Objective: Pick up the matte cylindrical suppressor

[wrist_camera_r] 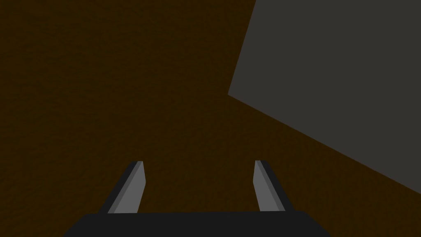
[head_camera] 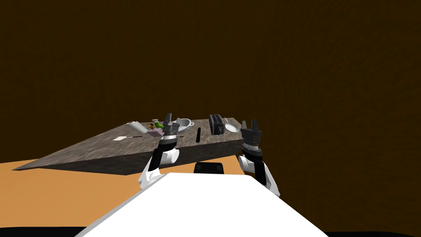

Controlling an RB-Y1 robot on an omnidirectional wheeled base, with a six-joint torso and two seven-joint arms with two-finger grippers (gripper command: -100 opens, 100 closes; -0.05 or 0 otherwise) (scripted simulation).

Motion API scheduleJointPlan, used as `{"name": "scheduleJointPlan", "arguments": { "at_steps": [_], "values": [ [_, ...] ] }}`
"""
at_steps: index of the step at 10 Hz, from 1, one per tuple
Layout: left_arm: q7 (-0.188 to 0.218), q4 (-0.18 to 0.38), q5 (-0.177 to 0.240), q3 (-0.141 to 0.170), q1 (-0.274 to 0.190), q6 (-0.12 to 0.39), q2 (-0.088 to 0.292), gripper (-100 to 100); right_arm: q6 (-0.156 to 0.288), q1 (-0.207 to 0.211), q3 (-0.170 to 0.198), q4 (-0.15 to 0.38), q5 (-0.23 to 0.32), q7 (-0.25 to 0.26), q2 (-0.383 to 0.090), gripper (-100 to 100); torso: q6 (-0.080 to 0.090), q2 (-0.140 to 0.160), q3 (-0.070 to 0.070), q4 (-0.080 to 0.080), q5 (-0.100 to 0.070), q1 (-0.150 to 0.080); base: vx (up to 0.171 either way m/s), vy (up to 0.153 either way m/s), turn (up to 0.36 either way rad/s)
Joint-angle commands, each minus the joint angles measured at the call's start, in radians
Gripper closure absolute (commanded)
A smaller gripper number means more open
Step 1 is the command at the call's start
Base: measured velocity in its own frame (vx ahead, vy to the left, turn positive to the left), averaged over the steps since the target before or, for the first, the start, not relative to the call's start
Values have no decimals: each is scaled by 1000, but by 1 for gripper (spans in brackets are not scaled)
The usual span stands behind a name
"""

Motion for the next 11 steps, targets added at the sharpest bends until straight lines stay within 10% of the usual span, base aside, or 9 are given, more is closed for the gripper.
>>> {"name": "scheduleJointPlan", "arguments": {
  "at_steps": [1, 11],
  "values": [
    [0, 0, 0, 0, 0, 0, 0, -100, 0, 0, 0, 0, 0, 0, 0, 0, 0, 0, 0, 0, 0, 0, 8, -10, -29],
    [-81, 60, 125, 1, -214, 208, 42, -100, 0, 0, 0, 0, 0, 0, 0, 0, 0, 8, 5, 2, 2, 11, -54, 95, -117]
  ]
}}
